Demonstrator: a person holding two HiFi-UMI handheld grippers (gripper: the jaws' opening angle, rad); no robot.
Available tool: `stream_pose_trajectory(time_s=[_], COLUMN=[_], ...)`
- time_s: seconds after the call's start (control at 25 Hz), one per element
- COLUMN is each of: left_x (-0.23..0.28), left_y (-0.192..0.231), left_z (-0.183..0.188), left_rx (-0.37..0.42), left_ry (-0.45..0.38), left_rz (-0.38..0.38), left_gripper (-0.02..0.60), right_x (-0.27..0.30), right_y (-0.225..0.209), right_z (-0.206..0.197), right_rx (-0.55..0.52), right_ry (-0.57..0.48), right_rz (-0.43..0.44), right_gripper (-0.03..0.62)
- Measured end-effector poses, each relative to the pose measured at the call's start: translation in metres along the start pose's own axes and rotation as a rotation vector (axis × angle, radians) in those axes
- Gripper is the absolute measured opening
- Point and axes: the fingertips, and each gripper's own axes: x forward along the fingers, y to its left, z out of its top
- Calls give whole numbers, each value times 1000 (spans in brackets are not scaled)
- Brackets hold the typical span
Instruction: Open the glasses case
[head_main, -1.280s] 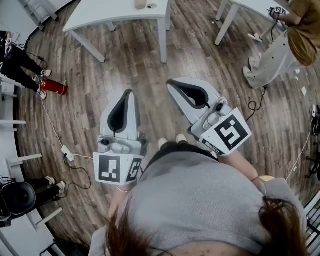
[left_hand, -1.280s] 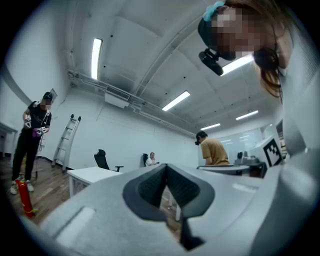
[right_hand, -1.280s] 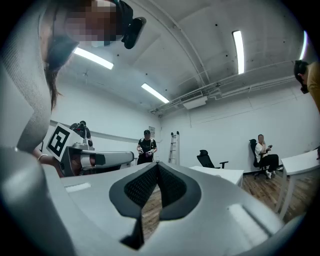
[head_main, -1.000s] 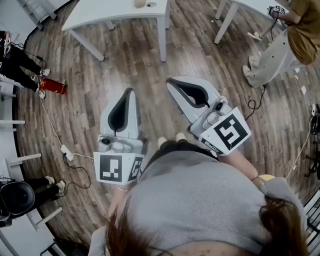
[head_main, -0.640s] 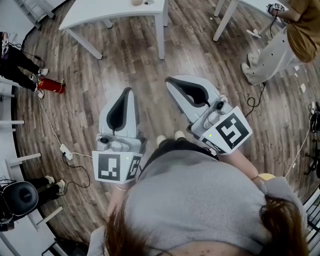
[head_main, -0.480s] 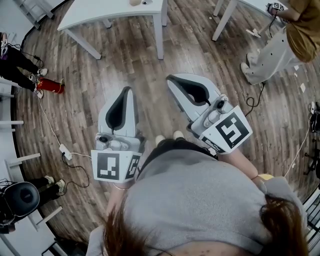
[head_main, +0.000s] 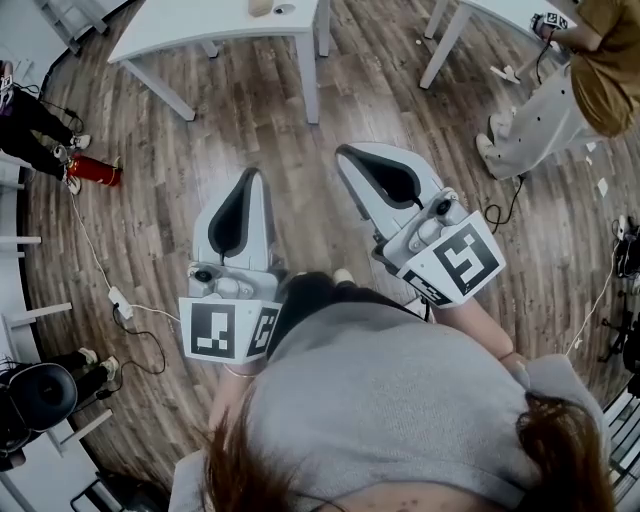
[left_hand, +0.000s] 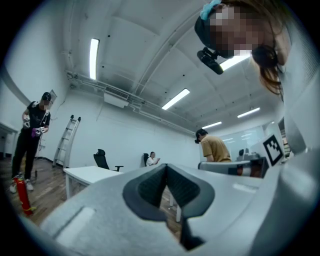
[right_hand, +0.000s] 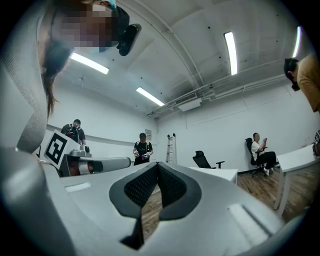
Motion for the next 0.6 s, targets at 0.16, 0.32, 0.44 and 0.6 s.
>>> stream_pose_trajectory(time_s=[0.16,0.32,0.44,0.6], left_x=[-10,-6,4,30], left_y=[6,26,40,62], left_z=[-15,-14,-16,-15], left_rx=[-11,-5,3,-3], left_ry=[46,35,30,16], left_rz=[54,100,100,89], left_gripper=[3,3,3,3], right_x=[-5,8,21,46], right_y=[-9,-24,-32,-44], right_z=[-3,-7,-11,-12], right_rx=[41,34,33,11], right_ry=[-7,-6,-4,8], right_rz=[7,0,-15,-8], right_gripper=[3,3,3,3])
